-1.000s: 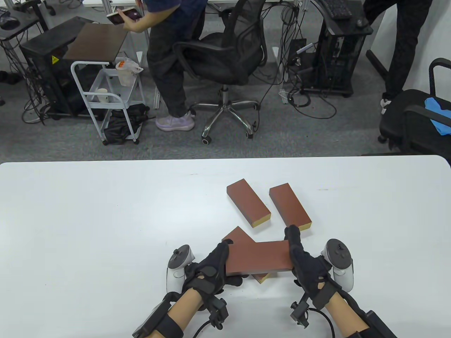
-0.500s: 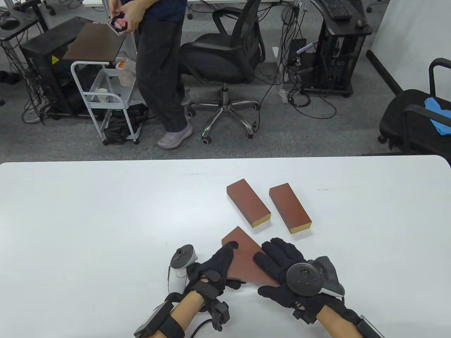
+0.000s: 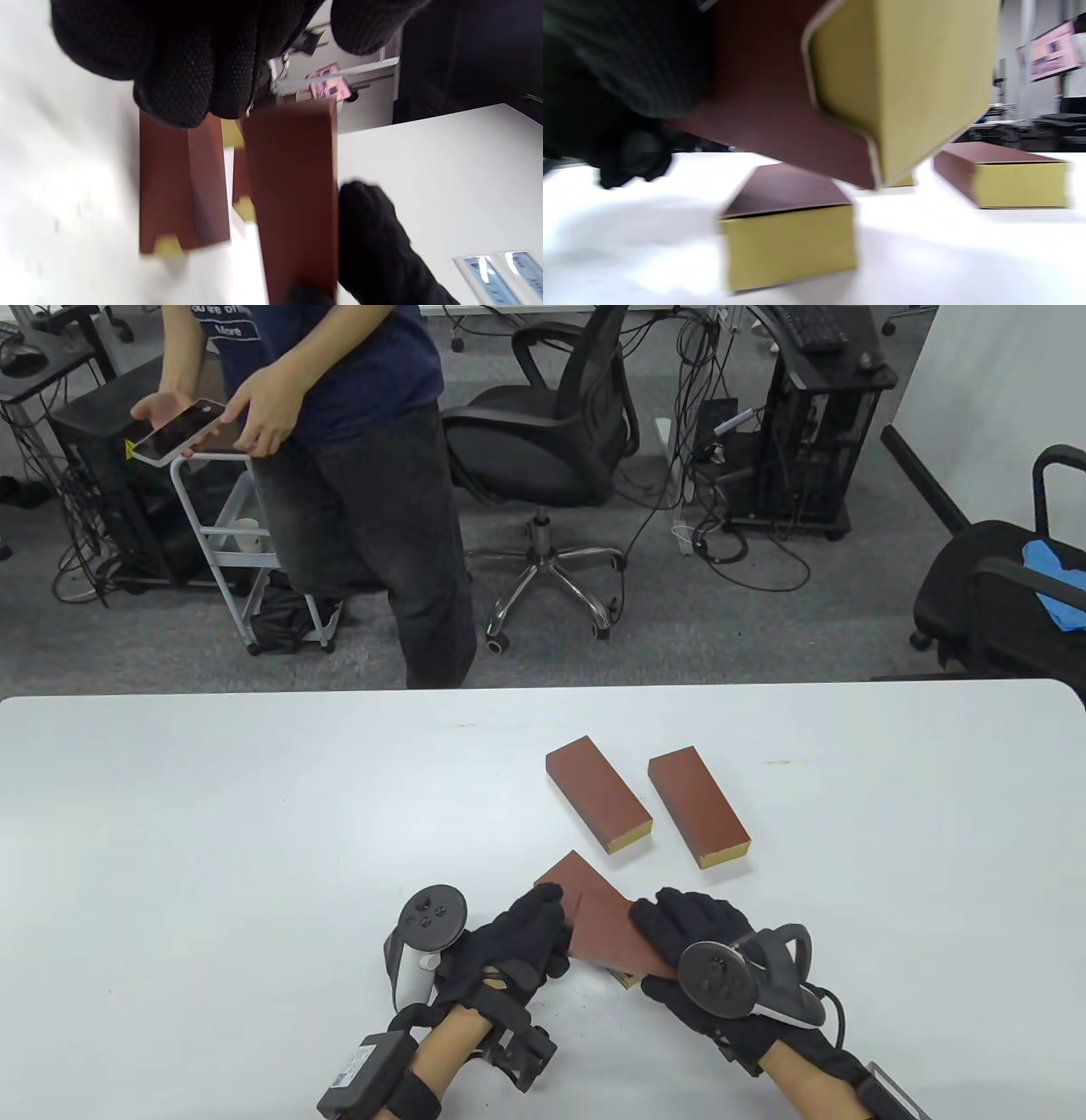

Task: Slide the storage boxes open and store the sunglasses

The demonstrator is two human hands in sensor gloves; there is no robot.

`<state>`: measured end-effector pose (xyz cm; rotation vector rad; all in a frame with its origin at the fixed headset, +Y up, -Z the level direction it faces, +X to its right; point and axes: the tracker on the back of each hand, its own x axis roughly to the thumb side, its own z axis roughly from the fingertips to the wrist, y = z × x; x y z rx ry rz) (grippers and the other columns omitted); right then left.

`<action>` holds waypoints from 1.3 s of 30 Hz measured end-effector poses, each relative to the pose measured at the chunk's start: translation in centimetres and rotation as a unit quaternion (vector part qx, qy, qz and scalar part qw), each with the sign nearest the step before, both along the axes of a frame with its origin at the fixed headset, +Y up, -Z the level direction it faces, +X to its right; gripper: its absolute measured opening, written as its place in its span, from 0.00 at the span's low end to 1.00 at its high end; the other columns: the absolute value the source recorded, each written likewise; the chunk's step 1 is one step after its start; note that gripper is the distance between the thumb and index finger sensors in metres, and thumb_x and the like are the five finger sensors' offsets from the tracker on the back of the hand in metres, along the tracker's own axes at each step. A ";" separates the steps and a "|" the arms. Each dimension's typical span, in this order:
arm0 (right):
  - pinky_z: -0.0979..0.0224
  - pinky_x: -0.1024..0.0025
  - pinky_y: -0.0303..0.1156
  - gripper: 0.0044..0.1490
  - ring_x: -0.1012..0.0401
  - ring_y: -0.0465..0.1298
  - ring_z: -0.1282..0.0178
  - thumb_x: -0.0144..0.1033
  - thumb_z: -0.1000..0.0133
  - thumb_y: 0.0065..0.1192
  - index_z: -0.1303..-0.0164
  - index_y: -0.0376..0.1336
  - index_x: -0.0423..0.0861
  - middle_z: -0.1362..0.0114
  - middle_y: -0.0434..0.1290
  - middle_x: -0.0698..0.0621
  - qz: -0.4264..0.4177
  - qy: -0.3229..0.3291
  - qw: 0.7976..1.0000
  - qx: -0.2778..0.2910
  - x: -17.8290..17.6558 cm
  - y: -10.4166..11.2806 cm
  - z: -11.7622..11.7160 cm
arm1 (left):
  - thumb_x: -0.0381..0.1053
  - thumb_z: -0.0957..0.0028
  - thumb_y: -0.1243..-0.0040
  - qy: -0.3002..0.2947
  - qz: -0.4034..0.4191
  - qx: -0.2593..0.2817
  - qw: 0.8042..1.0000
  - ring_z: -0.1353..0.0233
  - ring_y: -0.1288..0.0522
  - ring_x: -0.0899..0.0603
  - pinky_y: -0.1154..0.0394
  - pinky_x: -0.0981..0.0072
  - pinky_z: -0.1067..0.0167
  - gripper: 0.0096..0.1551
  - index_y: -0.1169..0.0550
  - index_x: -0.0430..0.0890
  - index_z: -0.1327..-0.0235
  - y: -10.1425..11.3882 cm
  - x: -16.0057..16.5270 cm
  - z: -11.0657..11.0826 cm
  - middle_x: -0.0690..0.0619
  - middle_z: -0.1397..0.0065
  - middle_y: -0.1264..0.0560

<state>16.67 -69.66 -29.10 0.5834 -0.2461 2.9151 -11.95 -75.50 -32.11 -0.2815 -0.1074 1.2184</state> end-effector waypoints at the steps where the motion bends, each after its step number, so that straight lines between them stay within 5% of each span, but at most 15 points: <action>1: 0.27 0.44 0.63 0.49 0.42 0.66 0.29 0.57 0.63 0.72 0.33 0.55 0.57 0.25 0.61 0.42 0.001 -0.009 1.000 0.000 0.4 -0.1 -0.2 | 0.65 0.48 0.46 0.007 -0.015 0.012 1.000 0.42 0.18 0.37 0.24 0.43 0.48 0.38 0.30 0.51 0.25 0.2 -0.3 -0.1 0.45 0.34 0.21; 8: 0.27 0.44 0.63 0.48 0.42 0.65 0.29 0.56 0.63 0.72 0.33 0.54 0.58 0.24 0.61 0.41 0.042 -0.118 0.991 -0.050 5.4 -2.2 -2.4 | 0.66 0.49 0.44 0.057 -0.109 0.090 0.988 0.33 0.23 0.35 0.26 0.40 0.42 0.38 0.29 0.52 0.25 1.8 -2.8 -0.8 0.45 0.28 0.25; 24: 0.28 0.44 0.64 0.48 0.41 0.66 0.29 0.57 0.62 0.71 0.33 0.52 0.61 0.24 0.59 0.41 0.069 -0.166 0.971 -0.159 7.6 -5.8 -3.6 | 0.66 0.49 0.44 0.079 -0.174 0.120 0.974 0.33 0.23 0.34 0.27 0.38 0.41 0.39 0.29 0.52 0.26 2.0 -4.5 -1.3 0.46 0.27 0.26; 33: 0.27 0.44 0.63 0.51 0.42 0.64 0.27 0.64 0.65 0.69 0.33 0.54 0.59 0.23 0.58 0.43 0.031 -0.157 0.978 -0.134 7.9 -4.7 -3.3 | 0.66 0.50 0.44 0.065 -0.217 0.152 0.962 0.32 0.24 0.34 0.28 0.38 0.40 0.39 0.29 0.52 0.26 2.7 -4.0 -1.3 0.46 0.27 0.26; 39: 0.26 0.44 0.62 0.49 0.42 0.63 0.26 0.63 0.64 0.68 0.33 0.55 0.58 0.23 0.59 0.44 -0.012 -0.149 0.986 -0.077 6.3 -1.7 -3.6 | 0.67 0.50 0.44 0.062 -0.231 0.176 0.955 0.28 0.27 0.34 0.31 0.36 0.36 0.39 0.29 0.53 0.25 4.1 -3.2 -1.4 0.46 0.24 0.28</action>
